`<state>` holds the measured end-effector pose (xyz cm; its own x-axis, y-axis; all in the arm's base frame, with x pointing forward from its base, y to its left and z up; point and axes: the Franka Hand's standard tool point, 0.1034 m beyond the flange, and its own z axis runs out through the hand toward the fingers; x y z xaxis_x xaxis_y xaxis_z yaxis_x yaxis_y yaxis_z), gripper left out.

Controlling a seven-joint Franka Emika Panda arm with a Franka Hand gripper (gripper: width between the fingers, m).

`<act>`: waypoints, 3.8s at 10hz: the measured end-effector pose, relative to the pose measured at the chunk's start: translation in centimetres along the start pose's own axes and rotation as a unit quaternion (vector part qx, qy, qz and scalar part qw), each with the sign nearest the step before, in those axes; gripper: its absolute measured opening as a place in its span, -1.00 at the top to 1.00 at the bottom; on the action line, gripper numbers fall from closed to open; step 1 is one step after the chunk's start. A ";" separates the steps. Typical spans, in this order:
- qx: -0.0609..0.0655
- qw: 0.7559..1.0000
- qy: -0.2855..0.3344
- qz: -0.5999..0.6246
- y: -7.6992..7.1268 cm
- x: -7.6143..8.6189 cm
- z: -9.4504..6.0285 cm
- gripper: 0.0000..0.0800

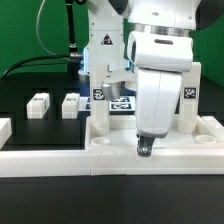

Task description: Assemble desk

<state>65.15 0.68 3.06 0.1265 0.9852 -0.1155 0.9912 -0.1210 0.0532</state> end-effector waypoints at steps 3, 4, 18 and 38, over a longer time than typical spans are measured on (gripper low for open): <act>0.000 1.000 0.000 0.001 0.0 -0.1 0.0 -0.62; 0.000 1.000 0.000 0.001 0.0 -0.2 0.0 -0.62; 0.029 0.968 -0.030 0.248 1.7 -10.6 -4.7 -0.62; 0.252 0.554 -0.028 0.793 -10.6 -21.0 -4.9 -0.62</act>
Offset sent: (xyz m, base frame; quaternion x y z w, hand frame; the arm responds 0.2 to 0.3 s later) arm 0.0000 0.0000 0.0000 0.0000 0.0000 0.0000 1.0000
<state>51.77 -18.10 9.75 0.8407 -0.4114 -0.3521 -0.4846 -0.8618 -0.1499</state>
